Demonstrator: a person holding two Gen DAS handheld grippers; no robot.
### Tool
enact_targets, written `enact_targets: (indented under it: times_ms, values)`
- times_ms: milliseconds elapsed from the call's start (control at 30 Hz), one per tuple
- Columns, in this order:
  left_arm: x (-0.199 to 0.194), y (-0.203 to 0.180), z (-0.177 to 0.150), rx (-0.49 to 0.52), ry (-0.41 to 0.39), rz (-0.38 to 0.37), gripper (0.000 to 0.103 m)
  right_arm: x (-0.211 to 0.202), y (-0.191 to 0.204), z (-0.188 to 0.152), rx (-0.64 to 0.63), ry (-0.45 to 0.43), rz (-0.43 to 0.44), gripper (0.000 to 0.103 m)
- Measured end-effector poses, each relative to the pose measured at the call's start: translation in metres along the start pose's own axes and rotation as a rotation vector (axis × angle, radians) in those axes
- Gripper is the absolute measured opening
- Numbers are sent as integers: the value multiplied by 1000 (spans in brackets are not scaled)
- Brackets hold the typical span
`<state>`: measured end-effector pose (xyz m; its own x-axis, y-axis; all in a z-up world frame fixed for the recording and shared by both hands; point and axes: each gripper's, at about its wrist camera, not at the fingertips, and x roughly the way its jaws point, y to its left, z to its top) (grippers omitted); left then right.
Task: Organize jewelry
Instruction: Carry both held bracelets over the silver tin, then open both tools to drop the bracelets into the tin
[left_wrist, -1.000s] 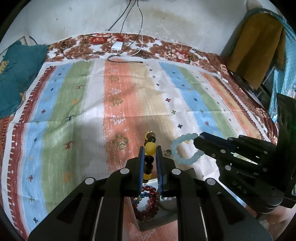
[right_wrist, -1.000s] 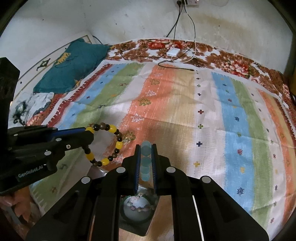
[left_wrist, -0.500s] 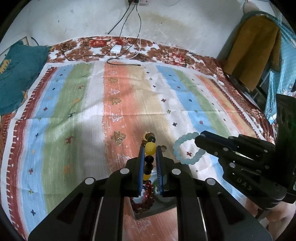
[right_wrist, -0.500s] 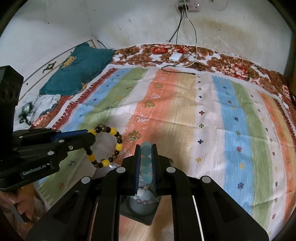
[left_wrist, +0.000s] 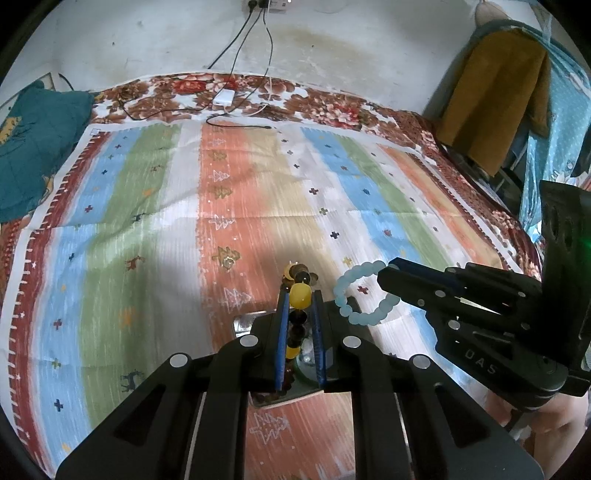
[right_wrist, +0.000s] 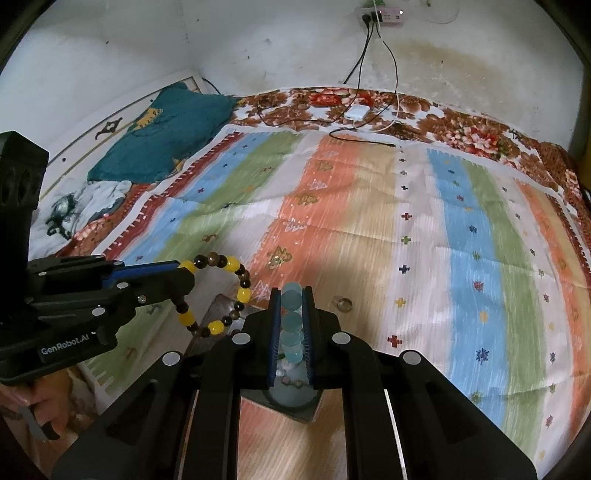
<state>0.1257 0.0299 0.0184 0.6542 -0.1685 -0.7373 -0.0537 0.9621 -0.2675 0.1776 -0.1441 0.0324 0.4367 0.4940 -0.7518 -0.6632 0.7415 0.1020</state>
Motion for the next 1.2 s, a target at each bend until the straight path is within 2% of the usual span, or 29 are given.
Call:
enact_targets:
  times_ms: [333,533,600,667,733,767,800,967,1200]
  values:
    - [-8,-8,-20,-2,9,-2,11,-5,6,-13,-12,13,11,12]
    - [-1,-8,-25,-14,43,11,12,-3,10,-19,-20,41,17,13]
    - [0,-5,-24,-25,44,17,21,-3,9,-18,-18,33,4,16]
    - [0,0,-23,-43,41,18,26,-3,6,-17,-10,27,-12,41]
    - [1,4,-23,-53,43,27,32,-2,4,-17,-5,33,-13,43]
    - [1,6,-22,-57,42,34,39,-1,4,-17,-3,38,-13,43]
    - [1,7,-22,-61,42,37,42,0,2,-17,2,42,-16,44]
    - [3,14,-19,-87,41,38,51,3,-5,-15,29,50,-26,57]
    - [9,27,-15,-129,54,48,65,10,-17,-12,82,71,-23,64]
